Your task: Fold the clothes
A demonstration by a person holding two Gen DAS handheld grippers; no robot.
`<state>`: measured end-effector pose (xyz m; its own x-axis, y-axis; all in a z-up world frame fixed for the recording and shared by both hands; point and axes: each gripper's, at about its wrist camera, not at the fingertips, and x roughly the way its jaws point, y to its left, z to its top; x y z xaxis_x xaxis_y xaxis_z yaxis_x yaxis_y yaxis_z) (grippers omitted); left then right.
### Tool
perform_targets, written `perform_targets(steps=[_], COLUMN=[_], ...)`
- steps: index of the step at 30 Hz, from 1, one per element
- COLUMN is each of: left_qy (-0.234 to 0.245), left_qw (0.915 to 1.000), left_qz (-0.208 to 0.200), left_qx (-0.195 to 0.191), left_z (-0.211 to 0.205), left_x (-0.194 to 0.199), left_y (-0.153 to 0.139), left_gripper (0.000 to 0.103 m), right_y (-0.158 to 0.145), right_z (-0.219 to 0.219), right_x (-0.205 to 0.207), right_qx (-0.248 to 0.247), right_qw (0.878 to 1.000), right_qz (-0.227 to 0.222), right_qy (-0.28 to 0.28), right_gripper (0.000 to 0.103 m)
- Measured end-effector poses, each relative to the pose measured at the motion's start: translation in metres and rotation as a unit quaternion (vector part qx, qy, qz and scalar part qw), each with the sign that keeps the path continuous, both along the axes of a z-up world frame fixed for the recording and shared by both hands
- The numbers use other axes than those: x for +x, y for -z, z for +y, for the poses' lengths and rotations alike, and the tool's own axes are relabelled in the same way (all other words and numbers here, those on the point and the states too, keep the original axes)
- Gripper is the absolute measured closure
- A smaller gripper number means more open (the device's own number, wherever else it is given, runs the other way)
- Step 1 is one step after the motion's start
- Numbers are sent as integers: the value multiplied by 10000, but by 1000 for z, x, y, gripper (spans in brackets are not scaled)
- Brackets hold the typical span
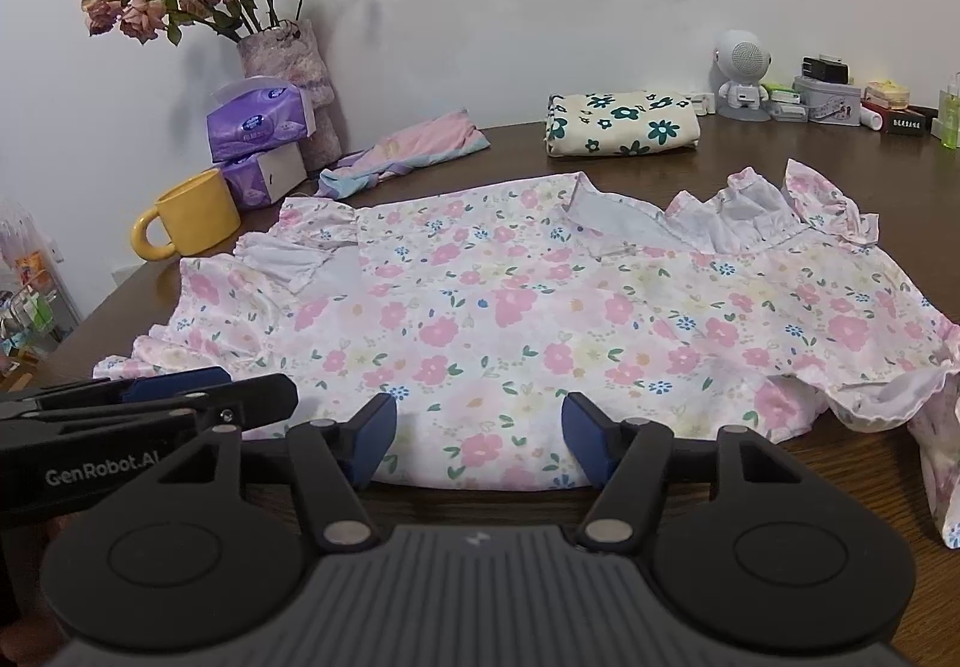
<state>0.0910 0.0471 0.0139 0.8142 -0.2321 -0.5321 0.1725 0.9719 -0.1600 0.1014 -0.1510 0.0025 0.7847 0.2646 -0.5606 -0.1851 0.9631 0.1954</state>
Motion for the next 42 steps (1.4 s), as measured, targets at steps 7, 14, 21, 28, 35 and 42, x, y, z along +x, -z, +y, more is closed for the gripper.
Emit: perform_targets(steps=[7, 14, 21, 28, 35, 42], left_qy=[-67, -15, -87, -23, -72, -91], left_qw=[9998, 9999, 10000, 9994, 9992, 9992], left_qz=[56, -49, 4, 350, 396, 363], left_qx=[-168, -149, -17, 62, 79, 144], left_z=[5, 3, 0, -3, -1, -2], left_x=[0, -4, -5, 0, 0, -1], left_y=[1, -2, -2, 6, 11, 11], left_gripper=[55, 55, 59, 78, 78, 78], right_y=[0, 1, 0, 3, 4, 3], right_z=[1, 2, 7, 10, 12, 2], right_x=[1, 2, -1, -1, -3, -4], right_qx=[-50, -25, -151, -233, -481, -522], right_qw=[10000, 9999, 9999, 9995, 9987, 9986], right_qz=[5, 74, -4, 97, 98, 109], right_qy=[0, -99, -64, -166, -130, -29], right_gripper=[39, 39, 39, 40, 44, 59])
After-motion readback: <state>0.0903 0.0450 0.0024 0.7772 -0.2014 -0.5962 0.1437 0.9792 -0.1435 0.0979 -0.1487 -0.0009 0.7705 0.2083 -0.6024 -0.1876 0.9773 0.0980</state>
